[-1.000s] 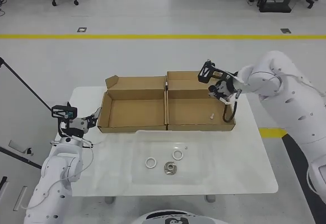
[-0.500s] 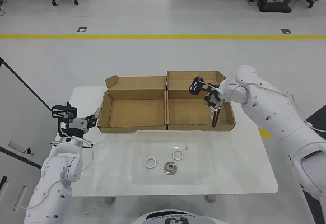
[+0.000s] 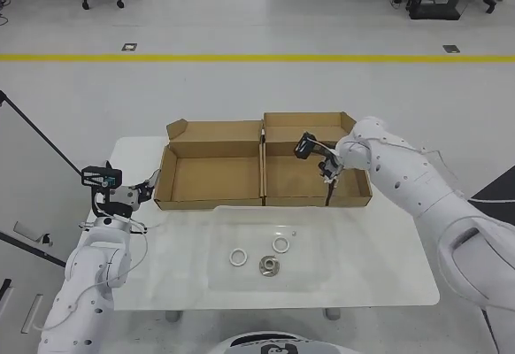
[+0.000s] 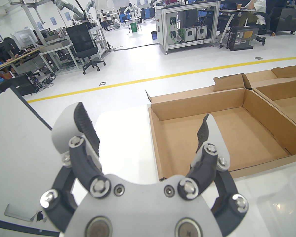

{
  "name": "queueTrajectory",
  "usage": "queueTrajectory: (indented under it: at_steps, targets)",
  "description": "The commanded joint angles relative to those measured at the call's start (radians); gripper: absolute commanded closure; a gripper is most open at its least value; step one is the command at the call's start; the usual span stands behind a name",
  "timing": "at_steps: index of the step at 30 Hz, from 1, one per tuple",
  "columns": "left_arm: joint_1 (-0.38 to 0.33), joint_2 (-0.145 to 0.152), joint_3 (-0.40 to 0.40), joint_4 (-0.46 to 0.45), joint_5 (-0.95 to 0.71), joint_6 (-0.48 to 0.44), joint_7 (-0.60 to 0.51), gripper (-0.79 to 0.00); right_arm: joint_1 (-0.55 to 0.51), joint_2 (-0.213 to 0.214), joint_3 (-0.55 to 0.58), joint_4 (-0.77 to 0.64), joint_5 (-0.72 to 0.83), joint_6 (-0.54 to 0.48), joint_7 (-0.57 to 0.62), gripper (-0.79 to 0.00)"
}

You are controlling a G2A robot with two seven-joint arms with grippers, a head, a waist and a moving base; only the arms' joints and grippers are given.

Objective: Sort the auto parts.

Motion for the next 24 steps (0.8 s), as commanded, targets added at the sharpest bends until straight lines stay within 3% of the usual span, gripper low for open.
queueTrajectory:
  at_steps: [1,19,20,21,22,24]
  targets:
    - [0.000,0.000,0.000,0.000,0.000,0.000,0.000,-0.785,0.004,-0.013,-0.007,0.021,0.007,0.001,-0.005,0.000]
    - [0.000,0.000,0.000,0.000,0.000,0.000,0.000,-0.785,0.004,-0.081,-0.036,0.150,0.010,-0.017,-0.023,0.000]
    - [0.000,0.000,0.000,0.000,0.000,0.000,0.000,-0.785,0.004,-0.083,-0.035,0.155,0.010,-0.018,-0.024,-0.025]
    - [0.000,0.000,0.000,0.000,0.000,0.000,0.000,-0.785,0.004,-0.084,-0.035,0.158,0.008,-0.018,-0.023,-0.151]
    - [0.000,0.000,0.000,0.000,0.000,0.000,0.000,-0.785,0.004,-0.086,-0.034,0.161,0.007,-0.020,-0.023,-0.212]
    - [0.000,0.000,0.000,0.000,0.000,0.000,0.000,-0.785,0.003,-0.088,-0.032,0.165,0.006,-0.022,-0.022,-0.231]
